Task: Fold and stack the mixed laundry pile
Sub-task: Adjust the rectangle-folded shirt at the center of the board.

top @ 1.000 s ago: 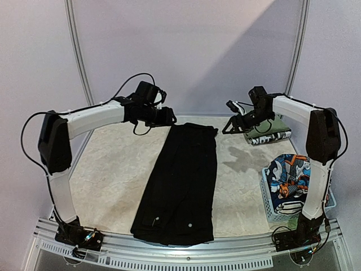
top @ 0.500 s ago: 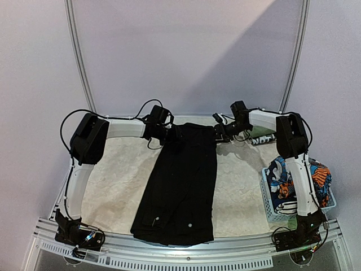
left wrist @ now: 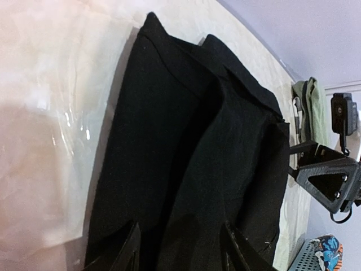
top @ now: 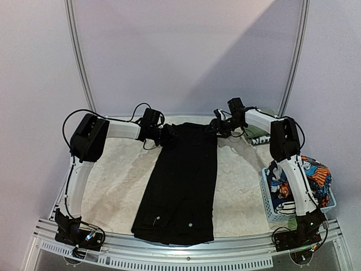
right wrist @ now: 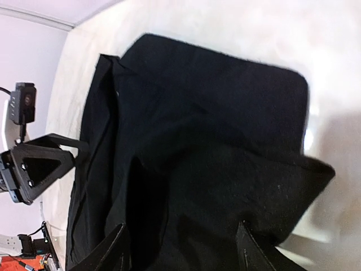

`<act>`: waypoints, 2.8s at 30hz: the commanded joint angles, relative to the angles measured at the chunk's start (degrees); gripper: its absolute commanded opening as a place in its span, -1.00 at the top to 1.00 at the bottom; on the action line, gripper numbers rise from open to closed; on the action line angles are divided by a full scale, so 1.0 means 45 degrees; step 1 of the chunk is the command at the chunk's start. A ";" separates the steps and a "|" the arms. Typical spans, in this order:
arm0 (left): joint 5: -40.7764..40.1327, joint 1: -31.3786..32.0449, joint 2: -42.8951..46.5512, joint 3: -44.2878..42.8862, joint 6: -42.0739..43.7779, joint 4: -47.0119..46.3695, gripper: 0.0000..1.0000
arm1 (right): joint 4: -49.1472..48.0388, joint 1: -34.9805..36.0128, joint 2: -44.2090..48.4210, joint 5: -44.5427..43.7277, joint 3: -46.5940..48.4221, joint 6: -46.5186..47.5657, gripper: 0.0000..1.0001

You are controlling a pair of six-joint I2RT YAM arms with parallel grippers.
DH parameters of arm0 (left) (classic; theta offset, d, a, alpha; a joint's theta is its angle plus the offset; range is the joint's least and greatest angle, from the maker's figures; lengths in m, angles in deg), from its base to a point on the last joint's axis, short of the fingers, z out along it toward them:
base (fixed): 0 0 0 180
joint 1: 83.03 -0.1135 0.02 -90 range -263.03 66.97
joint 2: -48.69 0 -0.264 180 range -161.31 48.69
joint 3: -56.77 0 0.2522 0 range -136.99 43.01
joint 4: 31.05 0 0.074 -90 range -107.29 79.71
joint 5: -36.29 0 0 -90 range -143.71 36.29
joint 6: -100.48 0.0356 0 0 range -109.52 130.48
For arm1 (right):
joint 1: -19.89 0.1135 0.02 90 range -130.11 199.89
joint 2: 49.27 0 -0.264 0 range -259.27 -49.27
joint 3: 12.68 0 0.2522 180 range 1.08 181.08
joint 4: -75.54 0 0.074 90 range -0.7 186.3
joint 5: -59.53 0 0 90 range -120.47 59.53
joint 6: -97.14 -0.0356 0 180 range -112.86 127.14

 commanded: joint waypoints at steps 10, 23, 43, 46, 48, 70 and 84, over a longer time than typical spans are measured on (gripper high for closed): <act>-0.0433 -0.0502 -0.0154 -0.0346 0.0225 -0.0504 0.02 | -0.1236 -0.0106 -0.1960 0.0622 0.1792 -0.0171 -0.43; -0.2745 0.0014 0.5989 0.2676 0.4260 0.2949 -0.11 | -0.0696 -0.0644 0.3814 0.0808 -0.3220 0.2330 -0.57; -0.1643 0.1770 0.8605 0.9708 0.1615 0.1881 -0.05 | 0.1377 0.0242 0.4137 0.0341 -0.7507 0.3353 -0.34; -0.1826 0.2002 0.8655 0.9991 0.1312 0.1980 -0.05 | 0.1638 0.0547 0.3357 0.0493 -0.7000 0.3257 -0.24; -0.1802 0.2126 0.8641 1.0142 0.1083 0.2015 -0.05 | 0.1748 0.0687 0.2922 0.0483 -0.6619 0.3176 -0.14; -0.1767 0.2867 0.8466 1.0941 0.0382 0.1271 0.02 | 0.3476 0.0456 -0.0118 0.0137 -0.1522 0.2728 0.99; -0.6900 0.4829 1.4887 1.0843 0.4818 0.6614 -0.12 | 0.2557 -0.0167 0.7536 -0.2845 -0.7516 0.6447 -0.97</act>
